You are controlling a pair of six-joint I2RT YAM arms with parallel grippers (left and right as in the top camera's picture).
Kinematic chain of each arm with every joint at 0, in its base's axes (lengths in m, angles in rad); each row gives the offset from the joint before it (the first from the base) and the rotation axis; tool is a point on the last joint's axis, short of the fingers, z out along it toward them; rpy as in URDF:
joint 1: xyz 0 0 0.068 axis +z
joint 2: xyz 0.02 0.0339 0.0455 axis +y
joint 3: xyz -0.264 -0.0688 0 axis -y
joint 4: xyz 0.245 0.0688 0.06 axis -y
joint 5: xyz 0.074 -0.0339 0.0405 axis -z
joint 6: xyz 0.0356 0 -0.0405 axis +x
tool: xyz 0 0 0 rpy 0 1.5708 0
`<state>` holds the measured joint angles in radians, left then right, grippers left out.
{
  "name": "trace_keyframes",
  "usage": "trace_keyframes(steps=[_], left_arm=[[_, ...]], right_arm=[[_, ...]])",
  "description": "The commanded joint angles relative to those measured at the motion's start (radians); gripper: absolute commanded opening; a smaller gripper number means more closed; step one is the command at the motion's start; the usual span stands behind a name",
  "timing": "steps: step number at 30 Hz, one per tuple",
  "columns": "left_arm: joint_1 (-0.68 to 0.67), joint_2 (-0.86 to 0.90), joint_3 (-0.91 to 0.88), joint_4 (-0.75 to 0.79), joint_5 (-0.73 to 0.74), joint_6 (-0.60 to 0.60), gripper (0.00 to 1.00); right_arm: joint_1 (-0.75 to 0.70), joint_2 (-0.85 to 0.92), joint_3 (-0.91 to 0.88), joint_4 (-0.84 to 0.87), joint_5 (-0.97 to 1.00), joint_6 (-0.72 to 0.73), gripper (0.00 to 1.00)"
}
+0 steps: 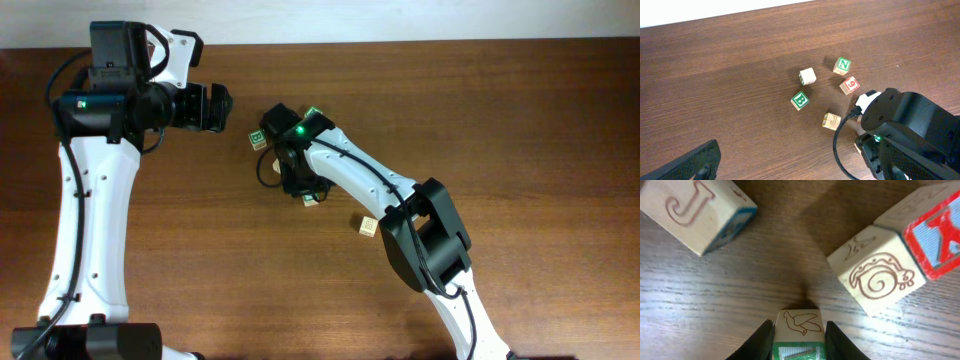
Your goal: Rotate 3 blocks
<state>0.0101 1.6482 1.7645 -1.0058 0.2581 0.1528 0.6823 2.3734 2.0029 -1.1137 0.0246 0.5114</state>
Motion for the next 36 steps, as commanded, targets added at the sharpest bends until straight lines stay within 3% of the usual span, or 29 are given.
trace_keyframes(steps=[1,16,20,23,26,28,32,36], left_arm=[[0.006,0.006,0.018,0.001,0.005,0.002,0.99],[0.006,0.006,0.018,0.001,0.005,0.002,0.99],[0.006,0.006,0.018,0.001,0.005,0.002,0.99],[0.006,0.006,0.018,0.001,0.005,0.002,0.99],[0.006,0.006,0.018,0.001,0.005,0.002,0.99],[0.006,0.006,0.018,0.001,0.005,0.002,0.99],[0.006,0.006,0.018,0.001,0.005,0.002,0.99],[0.006,0.006,0.018,0.001,0.005,0.002,0.99]], right_arm=[[-0.001,0.025,-0.02,-0.016,-0.017,-0.026,0.32],[-0.102,0.025,-0.025,-0.323,-0.032,0.047,0.3],[-0.106,0.025,-0.032,-0.372,-0.032,0.046,0.34],[-0.108,0.025,-0.037,-0.404,-0.033,0.036,0.45],[-0.136,0.022,-0.016,-0.42,-0.065,-0.024,0.46],[-0.166,0.003,0.058,-0.448,-0.097,-0.087,0.45],[-0.248,-0.076,0.528,-0.585,-0.155,-0.241,0.46],[-0.316,-0.265,0.632,-0.585,-0.209,-0.259,0.46]])
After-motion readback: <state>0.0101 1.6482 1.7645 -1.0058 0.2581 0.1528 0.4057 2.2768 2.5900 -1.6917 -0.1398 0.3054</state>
